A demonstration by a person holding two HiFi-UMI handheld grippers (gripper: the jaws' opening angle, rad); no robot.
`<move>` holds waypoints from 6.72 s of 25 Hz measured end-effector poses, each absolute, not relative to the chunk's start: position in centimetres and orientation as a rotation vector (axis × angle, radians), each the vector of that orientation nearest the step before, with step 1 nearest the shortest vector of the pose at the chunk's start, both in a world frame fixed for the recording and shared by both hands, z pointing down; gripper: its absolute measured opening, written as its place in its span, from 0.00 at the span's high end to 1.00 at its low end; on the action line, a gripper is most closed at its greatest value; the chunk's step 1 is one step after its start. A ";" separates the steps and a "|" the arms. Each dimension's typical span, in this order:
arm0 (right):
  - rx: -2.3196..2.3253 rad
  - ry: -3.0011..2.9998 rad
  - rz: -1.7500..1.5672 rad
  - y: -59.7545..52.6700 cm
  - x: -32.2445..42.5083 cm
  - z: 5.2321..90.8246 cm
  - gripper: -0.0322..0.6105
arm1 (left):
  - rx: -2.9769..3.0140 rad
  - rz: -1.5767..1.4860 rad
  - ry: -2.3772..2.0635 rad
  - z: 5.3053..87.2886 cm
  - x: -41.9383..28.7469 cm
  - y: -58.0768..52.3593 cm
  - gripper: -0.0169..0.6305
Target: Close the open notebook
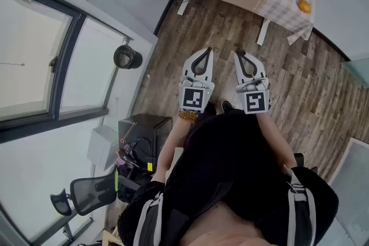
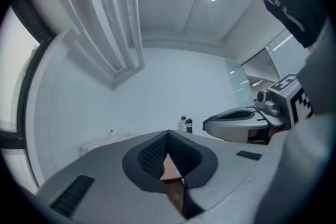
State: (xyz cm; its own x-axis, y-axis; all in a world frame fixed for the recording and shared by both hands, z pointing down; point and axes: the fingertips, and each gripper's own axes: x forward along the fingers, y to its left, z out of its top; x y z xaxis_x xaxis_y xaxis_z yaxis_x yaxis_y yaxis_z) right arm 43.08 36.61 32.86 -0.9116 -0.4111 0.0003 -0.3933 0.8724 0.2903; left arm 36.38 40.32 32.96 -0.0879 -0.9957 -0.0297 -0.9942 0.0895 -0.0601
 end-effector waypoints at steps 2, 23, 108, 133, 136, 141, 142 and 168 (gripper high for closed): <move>0.649 -2.951 -0.471 37.1 41.4 33.1 0.94 | -2.095 -0.050 2.250 32.9 35.1 40.6 0.95; 0.751 -2.815 -0.556 36.2 31.5 34.3 0.94 | -2.197 0.063 2.116 32.5 25.8 38.6 0.95; 0.566 -2.099 -0.750 -13.2 1.8 56.3 0.80 | -2.847 -0.276 1.549 47.6 -5.3 -14.4 0.95; 0.326 -1.950 -0.849 -13.2 0.8 61.1 0.70 | -2.871 -0.330 1.585 49.9 -6.3 -13.7 0.95; 0.337 -1.939 -0.873 -13.3 0.4 61.1 0.71 | -2.863 -0.328 1.589 49.9 -6.5 -13.4 0.95; 0.316 -1.893 -0.942 -13.0 0.3 61.5 0.78 | -2.847 -0.330 1.610 49.8 -7.3 -13.2 0.95; 0.314 -1.884 -0.951 -12.8 0.2 61.7 0.82 | -2.843 -0.329 1.615 49.8 -7.4 -13.1 0.95; 0.691 -2.185 -0.590 -13.1 1.3 59.1 0.90 | -2.928 -0.282 1.804 53.0 -9.9 -12.6 0.95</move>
State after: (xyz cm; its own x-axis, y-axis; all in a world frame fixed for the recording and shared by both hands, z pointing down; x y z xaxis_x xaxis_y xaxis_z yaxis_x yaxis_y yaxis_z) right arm 1.30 -13.08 59.10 -0.5682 -0.6366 0.5215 -0.2877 0.7474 0.5989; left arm -9.95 -12.57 53.05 0.4530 -0.8415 0.2944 -0.8912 -0.4187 0.1745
